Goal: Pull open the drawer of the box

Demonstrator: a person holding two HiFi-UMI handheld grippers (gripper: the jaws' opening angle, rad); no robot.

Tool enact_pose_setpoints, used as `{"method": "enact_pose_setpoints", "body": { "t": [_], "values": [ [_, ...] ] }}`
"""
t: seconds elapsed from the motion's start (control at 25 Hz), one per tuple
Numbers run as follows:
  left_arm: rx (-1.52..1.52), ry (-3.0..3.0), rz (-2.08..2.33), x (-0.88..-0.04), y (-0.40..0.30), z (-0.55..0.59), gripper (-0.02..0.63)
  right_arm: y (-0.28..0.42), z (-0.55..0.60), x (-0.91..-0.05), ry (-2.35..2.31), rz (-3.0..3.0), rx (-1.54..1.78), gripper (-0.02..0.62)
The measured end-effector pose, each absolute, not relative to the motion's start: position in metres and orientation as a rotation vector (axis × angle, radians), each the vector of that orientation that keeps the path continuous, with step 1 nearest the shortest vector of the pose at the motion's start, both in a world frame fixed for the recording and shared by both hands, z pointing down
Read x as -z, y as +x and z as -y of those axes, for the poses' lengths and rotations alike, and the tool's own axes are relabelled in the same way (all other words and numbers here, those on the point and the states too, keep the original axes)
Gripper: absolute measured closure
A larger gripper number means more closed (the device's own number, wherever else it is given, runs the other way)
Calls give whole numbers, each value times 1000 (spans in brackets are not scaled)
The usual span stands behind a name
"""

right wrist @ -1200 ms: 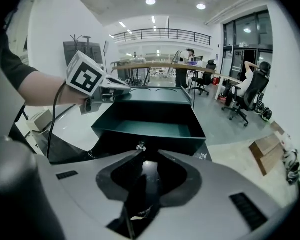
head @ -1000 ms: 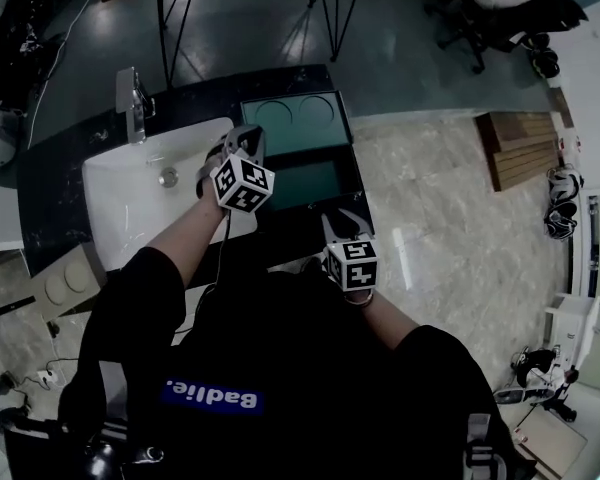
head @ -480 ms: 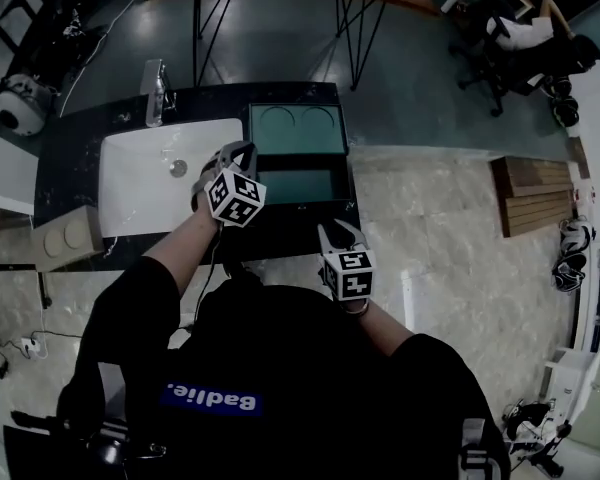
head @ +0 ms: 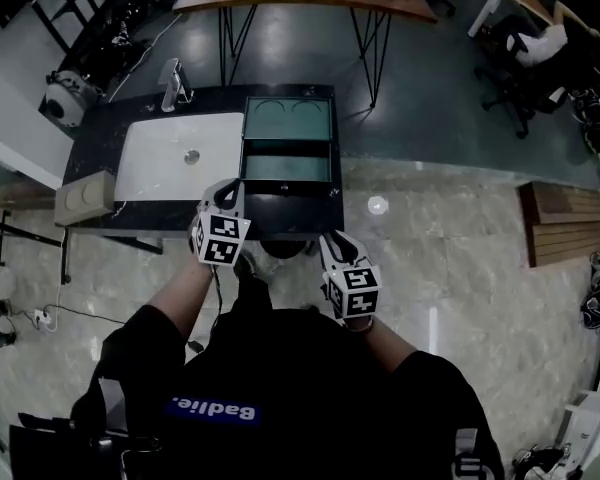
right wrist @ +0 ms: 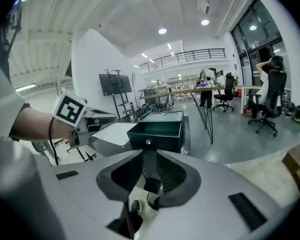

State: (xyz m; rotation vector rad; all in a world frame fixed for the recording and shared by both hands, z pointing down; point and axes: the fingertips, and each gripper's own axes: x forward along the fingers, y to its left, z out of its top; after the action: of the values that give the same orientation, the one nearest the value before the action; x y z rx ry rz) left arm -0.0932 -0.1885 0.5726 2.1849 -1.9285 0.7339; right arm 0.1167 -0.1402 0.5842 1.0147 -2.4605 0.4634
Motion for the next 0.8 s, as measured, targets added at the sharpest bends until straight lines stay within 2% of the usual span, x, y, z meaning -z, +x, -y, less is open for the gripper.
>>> {"method": "enact_pose_setpoints", "body": {
  "t": [0.36, 0.8],
  "values": [
    [-520, 2146, 1943, -521, -42, 81, 604, 125, 92, -560, 898, 2625, -546, 525],
    [-232, 2356, 1680, -469, 5, 34, 604, 98, 53, -490, 908, 2787, -409, 525]
  ]
}}
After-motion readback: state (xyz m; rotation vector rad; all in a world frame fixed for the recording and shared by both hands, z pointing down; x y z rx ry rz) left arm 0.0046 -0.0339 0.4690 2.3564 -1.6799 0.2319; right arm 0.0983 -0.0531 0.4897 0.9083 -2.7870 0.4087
